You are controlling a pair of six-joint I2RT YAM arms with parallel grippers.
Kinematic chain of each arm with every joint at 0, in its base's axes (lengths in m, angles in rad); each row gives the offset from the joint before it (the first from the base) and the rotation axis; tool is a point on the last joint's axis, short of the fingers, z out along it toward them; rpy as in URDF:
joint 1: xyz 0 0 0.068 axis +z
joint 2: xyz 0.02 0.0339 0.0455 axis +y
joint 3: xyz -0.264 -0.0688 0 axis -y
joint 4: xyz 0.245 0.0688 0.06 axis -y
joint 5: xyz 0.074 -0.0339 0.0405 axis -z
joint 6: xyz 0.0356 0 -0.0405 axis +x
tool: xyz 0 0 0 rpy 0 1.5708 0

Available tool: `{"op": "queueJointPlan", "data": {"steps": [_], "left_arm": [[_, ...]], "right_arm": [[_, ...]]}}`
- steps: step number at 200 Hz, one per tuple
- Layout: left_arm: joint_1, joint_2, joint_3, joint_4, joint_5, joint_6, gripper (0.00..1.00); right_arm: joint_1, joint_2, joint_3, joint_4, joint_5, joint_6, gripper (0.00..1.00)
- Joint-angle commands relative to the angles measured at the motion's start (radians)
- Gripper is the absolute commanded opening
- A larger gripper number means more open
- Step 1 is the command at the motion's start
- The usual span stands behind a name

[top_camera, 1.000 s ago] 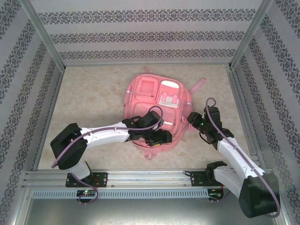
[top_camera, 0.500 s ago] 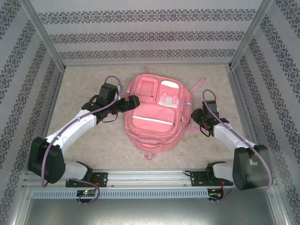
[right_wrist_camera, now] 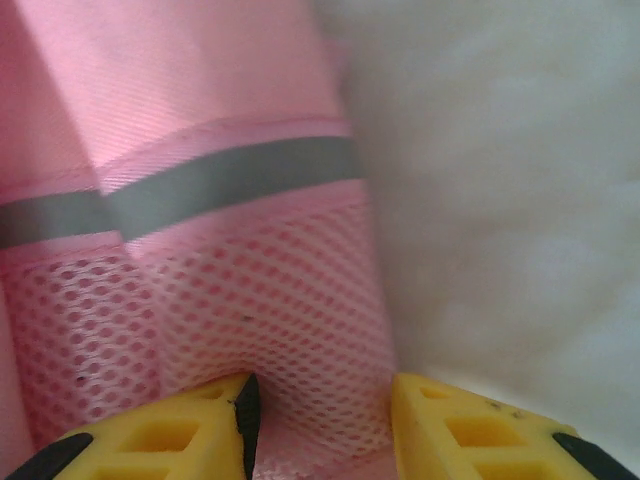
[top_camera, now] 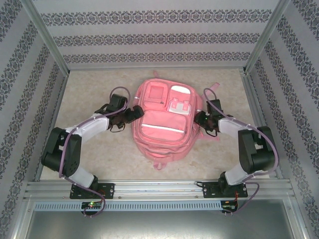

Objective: Pack books, pencil case, and school supplies into a backpack

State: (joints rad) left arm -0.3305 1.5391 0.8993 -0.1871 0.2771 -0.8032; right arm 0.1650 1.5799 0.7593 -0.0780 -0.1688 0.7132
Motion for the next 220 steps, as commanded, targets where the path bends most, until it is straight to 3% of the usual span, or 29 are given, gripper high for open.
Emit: {"op": "queueJointPlan", "data": {"steps": [1, 24, 38, 54, 57, 59, 63, 74, 86, 97, 113, 137, 148, 183, 207, 220], "left_arm": [[-0.024, -0.121, -0.072, 0.013, 0.051, -0.029, 1.0], [-0.018, -0.234, -0.067, -0.061, -0.019, 0.041, 1.0], [-0.003, -0.254, -0.027, -0.118, -0.022, 0.099, 1.0], [0.031, -0.236, 0.04, -0.177, 0.066, 0.159, 1.0], [0.035, -0.231, 0.055, -0.182, 0.085, 0.174, 1.0], [0.038, -0.23, 0.062, -0.182, 0.099, 0.184, 1.0], [0.044, -0.23, 0.075, -0.182, 0.124, 0.204, 1.0], [0.049, -0.252, 0.095, -0.169, 0.144, 0.262, 1.0], [0.049, -0.302, 0.094, -0.163, 0.04, 0.3, 1.0], [0.05, -0.36, 0.06, -0.109, -0.087, 0.346, 1.0], [0.051, -0.448, -0.033, 0.038, -0.247, 0.376, 1.0], [0.055, -0.505, -0.151, 0.213, -0.357, 0.491, 1.0], [0.056, -0.539, -0.242, 0.32, -0.351, 0.593, 1.0], [0.059, -0.632, -0.499, 0.552, -0.543, 0.771, 1.0], [0.072, -0.611, -0.585, 0.642, -0.555, 0.892, 1.0], [0.105, -0.559, -0.606, 0.653, -0.585, 0.857, 1.0]], "right_arm": [[0.044, 0.04, 0.07, 0.052, -0.105, -0.032, 0.41], [0.03, -0.054, 0.007, 0.032, 0.089, -0.02, 0.47], [0.013, -0.149, -0.04, 0.037, 0.138, -0.051, 0.56], [0.018, -0.264, -0.043, -0.005, 0.18, -0.163, 0.73], [0.021, -0.287, -0.042, -0.015, 0.189, -0.187, 0.81], [0.026, -0.304, -0.042, -0.017, 0.192, -0.204, 0.93], [0.031, -0.339, -0.045, -0.018, 0.185, -0.246, 0.98], [0.031, -0.44, -0.059, -0.011, 0.099, -0.327, 0.98], [0.033, -0.546, -0.077, -0.022, 0.104, -0.355, 0.98], [0.051, -0.662, -0.115, 0.003, 0.168, -0.372, 0.98], [0.076, -0.818, -0.198, 0.078, 0.357, -0.388, 0.98], [0.072, -0.949, -0.308, 0.175, 0.469, -0.509, 0.98], [0.073, -0.975, -0.349, 0.199, 0.481, -0.546, 0.98], [0.073, -0.999, -0.569, 0.482, 0.515, -0.645, 0.98], [0.068, -0.864, -0.639, 0.648, 0.474, -0.76, 0.98], [0.059, -0.799, -0.658, 0.703, 0.514, -0.756, 0.98]]}}
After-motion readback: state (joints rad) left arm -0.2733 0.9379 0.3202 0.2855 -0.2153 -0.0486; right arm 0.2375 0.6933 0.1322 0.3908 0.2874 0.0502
